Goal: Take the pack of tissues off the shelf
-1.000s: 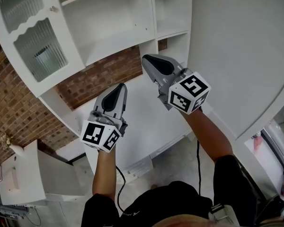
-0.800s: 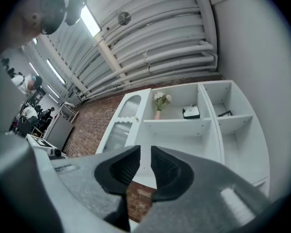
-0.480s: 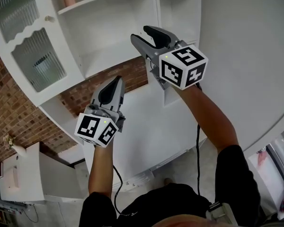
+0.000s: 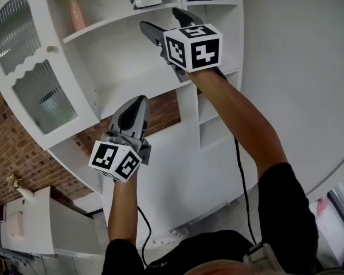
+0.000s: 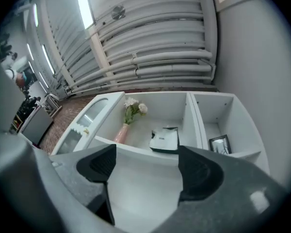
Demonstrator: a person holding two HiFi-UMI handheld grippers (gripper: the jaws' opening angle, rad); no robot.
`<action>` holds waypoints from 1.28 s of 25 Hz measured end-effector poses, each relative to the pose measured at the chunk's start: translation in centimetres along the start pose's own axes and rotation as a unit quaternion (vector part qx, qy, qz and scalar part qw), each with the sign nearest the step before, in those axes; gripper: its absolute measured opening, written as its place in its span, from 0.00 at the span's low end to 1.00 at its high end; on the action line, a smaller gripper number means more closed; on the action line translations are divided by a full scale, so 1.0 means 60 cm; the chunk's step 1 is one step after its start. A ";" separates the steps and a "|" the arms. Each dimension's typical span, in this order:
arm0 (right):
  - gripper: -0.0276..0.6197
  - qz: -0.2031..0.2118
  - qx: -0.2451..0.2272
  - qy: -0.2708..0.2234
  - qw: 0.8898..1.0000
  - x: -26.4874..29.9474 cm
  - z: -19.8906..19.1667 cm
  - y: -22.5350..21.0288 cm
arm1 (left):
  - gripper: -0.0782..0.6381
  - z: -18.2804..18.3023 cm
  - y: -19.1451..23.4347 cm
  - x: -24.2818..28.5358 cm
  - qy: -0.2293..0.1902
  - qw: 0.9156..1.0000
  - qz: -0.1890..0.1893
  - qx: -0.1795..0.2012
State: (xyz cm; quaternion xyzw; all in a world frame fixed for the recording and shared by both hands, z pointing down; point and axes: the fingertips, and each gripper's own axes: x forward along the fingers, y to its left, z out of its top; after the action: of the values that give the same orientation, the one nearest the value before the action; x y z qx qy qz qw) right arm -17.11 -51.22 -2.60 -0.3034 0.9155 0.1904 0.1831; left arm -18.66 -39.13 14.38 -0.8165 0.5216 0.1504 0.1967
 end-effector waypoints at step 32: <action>0.63 -0.085 -0.034 0.119 0.989 0.232 -0.018 -0.091 | 0.11 0.001 0.087 -0.009 0.000 1.000 -0.010 0.028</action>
State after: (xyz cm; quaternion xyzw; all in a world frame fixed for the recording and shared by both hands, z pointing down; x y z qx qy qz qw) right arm -24.35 -62.54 -9.26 -0.4069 0.8946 0.1674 0.0776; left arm -23.65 -40.63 13.71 -0.8156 0.5176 0.1338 0.2214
